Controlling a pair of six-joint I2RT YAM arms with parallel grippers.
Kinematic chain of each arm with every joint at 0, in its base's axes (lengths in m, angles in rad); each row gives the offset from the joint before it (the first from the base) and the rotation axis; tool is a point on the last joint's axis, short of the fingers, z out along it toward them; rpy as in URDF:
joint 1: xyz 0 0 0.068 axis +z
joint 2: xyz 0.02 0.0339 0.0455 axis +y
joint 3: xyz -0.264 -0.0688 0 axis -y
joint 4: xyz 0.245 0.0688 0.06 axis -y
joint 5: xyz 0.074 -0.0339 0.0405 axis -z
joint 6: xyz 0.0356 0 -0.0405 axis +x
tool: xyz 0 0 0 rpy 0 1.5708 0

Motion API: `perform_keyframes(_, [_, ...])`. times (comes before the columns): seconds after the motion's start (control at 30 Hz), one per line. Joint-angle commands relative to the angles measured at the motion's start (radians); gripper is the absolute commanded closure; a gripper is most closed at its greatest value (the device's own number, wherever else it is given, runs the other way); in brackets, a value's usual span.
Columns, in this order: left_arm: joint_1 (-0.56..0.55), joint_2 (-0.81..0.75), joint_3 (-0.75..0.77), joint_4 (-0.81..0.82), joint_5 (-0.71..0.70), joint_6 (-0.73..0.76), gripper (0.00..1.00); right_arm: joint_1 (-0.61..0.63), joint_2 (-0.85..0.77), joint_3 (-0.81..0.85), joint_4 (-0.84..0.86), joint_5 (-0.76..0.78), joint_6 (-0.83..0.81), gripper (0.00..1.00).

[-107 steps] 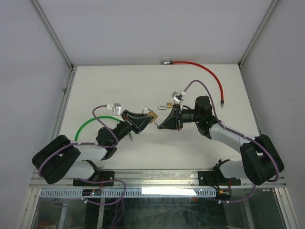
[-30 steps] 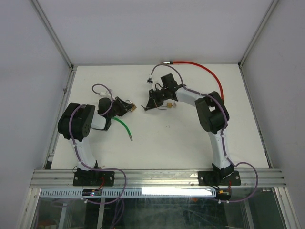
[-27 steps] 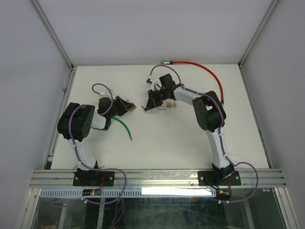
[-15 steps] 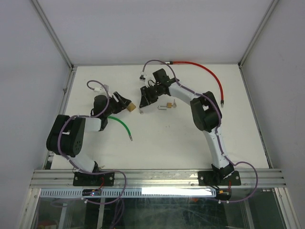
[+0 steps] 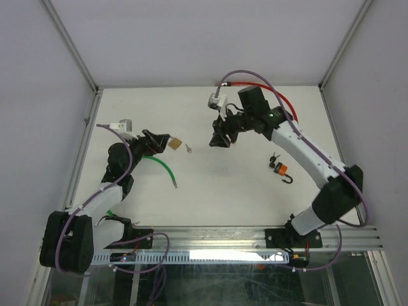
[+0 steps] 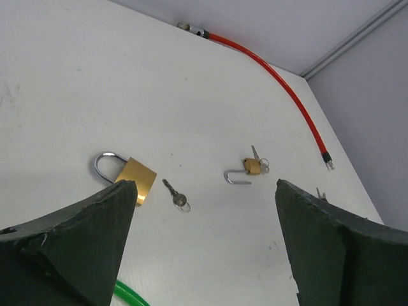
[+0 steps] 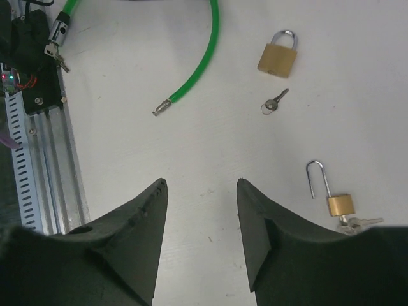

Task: Lock with the key
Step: Place the key at the center of the board, then pick up the lock from the center of the board.

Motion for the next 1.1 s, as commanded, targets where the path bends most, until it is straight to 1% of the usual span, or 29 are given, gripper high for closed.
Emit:
perform_keyframes(0.0, [0.009,-0.106,-0.109,0.116,0.029,-0.065,0.02,-0.01,-0.219,-0.145,-0.021,0.039,-0.145,0.49])
perform_keyframes(0.07, [0.009,-0.155,-0.153,0.144,0.048,-0.105,0.01,-0.034,-0.311,-0.225,-0.001,0.019,-0.164,0.48])
perform_keyframes(0.1, [0.009,-0.174,-0.171,0.16,0.069,-0.127,0.01,-0.059,-0.354,-0.278,0.011,-0.021,-0.176,0.48])
perform_keyframes(0.17, [0.009,-0.206,-0.211,0.197,0.114,-0.168,0.01,-0.168,-0.438,-0.364,0.06,-0.174,-0.181,0.48])
perform_keyframes(0.23, [0.01,-0.226,-0.233,0.212,0.149,-0.211,0.01,-0.286,-0.532,-0.465,0.178,-0.33,-0.114,0.47])
perform_keyframes(0.3, [0.01,-0.243,-0.245,0.203,0.171,-0.248,0.01,-0.348,-0.594,-0.528,0.251,-0.387,-0.084,0.47])
perform_keyframes(0.43, [0.009,-0.264,-0.243,0.146,0.189,-0.28,0.01,-0.371,-0.619,-0.545,0.24,-0.413,-0.092,0.46])
perform_keyframes(0.53, [-0.004,-0.281,-0.206,0.042,0.17,-0.26,0.01,-0.374,-0.604,-0.554,0.237,-0.415,-0.097,0.46])
perform_keyframes(0.63, [-0.079,-0.316,-0.159,-0.114,0.054,-0.185,0.01,-0.374,-0.589,-0.559,0.234,-0.388,-0.108,0.46])
perform_keyframes(0.77, [-0.242,-0.34,-0.105,-0.246,-0.164,-0.095,0.01,-0.376,-0.58,-0.559,0.229,-0.365,-0.116,0.46])
perform_keyframes(0.83, [-0.291,-0.327,-0.079,-0.272,-0.213,-0.07,0.01,-0.377,-0.581,-0.561,0.229,-0.36,-0.12,0.46])
perform_keyframes(0.9, [-0.321,-0.305,-0.066,-0.281,-0.233,-0.054,0.01,-0.38,-0.58,-0.561,0.228,-0.356,-0.122,0.46])
perform_keyframes(0.97, [-0.329,-0.282,-0.06,-0.267,-0.21,-0.052,0.01,-0.385,-0.576,-0.562,0.228,-0.352,-0.123,0.46])
perform_keyframes(1.07, [-0.329,-0.258,-0.077,-0.192,-0.136,-0.06,0.01,-0.392,-0.57,-0.565,0.231,-0.343,-0.124,0.46])
